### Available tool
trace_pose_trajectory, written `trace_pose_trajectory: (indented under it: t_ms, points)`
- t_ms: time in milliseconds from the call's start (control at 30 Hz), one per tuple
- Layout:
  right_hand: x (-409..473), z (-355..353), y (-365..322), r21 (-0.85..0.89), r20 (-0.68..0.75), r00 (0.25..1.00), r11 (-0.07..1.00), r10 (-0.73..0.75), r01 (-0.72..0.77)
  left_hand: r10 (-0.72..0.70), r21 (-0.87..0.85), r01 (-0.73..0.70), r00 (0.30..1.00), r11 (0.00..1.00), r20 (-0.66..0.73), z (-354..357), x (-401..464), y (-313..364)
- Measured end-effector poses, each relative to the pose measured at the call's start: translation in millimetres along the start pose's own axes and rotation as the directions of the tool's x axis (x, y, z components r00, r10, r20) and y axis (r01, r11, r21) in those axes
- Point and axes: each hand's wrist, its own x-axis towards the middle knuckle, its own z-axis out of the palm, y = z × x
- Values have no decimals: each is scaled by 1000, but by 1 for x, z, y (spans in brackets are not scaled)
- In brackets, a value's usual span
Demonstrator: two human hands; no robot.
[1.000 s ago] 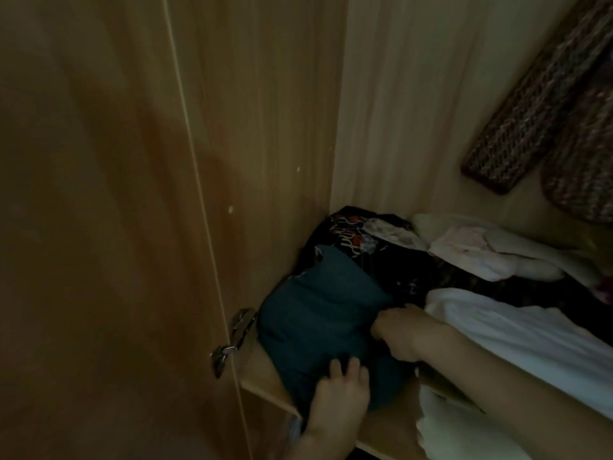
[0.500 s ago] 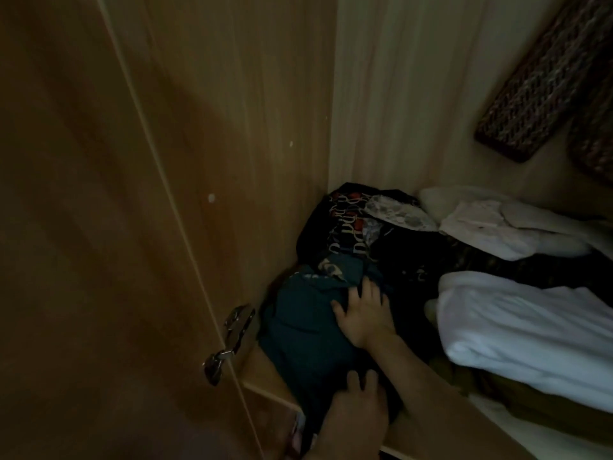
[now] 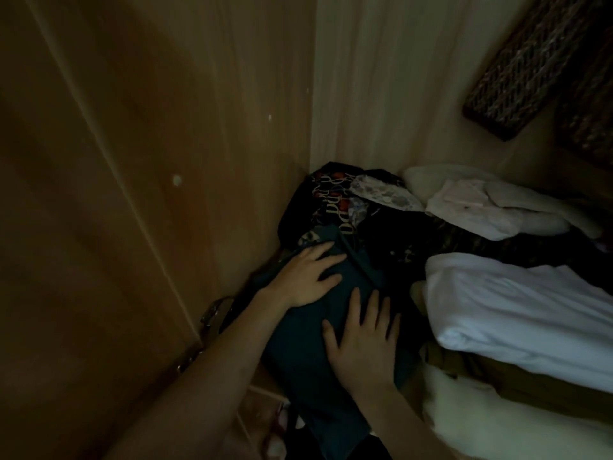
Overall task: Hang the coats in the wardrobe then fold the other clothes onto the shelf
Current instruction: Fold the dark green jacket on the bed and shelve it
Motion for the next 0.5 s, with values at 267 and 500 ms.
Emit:
trace_pose_trajectory:
  t_ms: [267,500]
  points:
    - [31,-2,7,-9,149,963,973,-226,230,-354,-23,354,935,935,-31,33,-29,-28]
    - [-3,-29,-38,-159,395,918,981,-39,110,-437,204,426,899,881,9,25,-6,-18]
